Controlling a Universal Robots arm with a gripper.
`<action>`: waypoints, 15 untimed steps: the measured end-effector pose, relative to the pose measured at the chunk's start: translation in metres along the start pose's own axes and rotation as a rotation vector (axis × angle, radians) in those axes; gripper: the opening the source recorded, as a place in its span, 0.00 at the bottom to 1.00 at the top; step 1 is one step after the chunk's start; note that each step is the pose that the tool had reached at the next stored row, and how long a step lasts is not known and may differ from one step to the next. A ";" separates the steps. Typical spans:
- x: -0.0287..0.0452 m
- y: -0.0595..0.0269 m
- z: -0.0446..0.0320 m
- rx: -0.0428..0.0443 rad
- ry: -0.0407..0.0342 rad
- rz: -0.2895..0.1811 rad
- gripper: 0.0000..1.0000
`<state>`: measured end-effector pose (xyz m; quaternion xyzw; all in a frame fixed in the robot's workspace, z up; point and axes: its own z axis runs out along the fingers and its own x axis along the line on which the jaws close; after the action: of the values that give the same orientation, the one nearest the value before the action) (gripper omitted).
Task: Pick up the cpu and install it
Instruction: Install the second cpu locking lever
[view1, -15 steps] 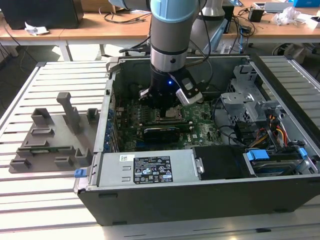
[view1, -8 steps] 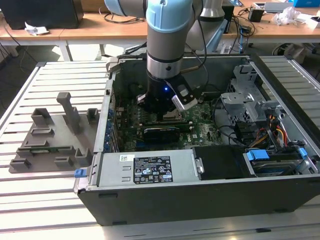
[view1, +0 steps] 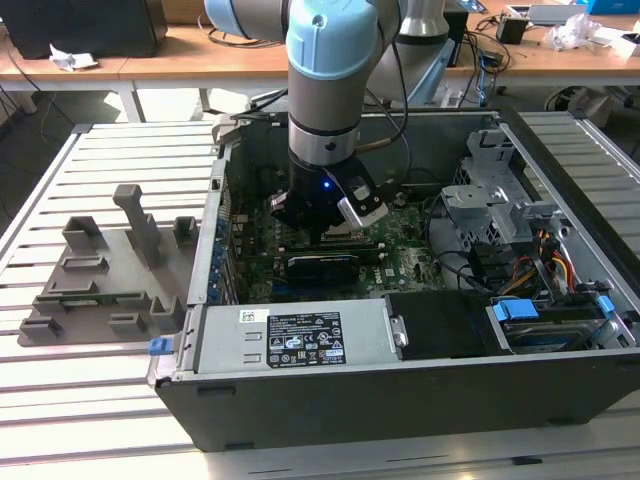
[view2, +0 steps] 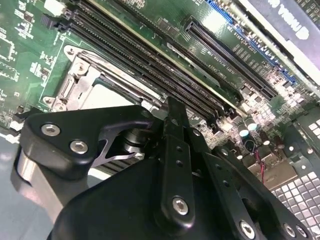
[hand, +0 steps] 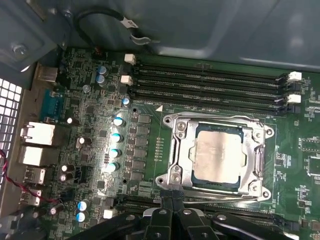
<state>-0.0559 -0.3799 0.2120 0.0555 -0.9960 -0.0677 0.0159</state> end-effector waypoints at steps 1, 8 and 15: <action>0.0000 -0.0002 0.0014 0.0002 0.0003 0.000 0.11; 0.0064 -0.0003 0.0073 -0.0080 0.0002 -0.008 0.11; 0.0086 0.0022 0.0088 -0.0137 0.0015 -0.030 0.11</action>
<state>-0.0651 -0.3776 0.2038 0.0703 -0.9946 -0.0747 0.0160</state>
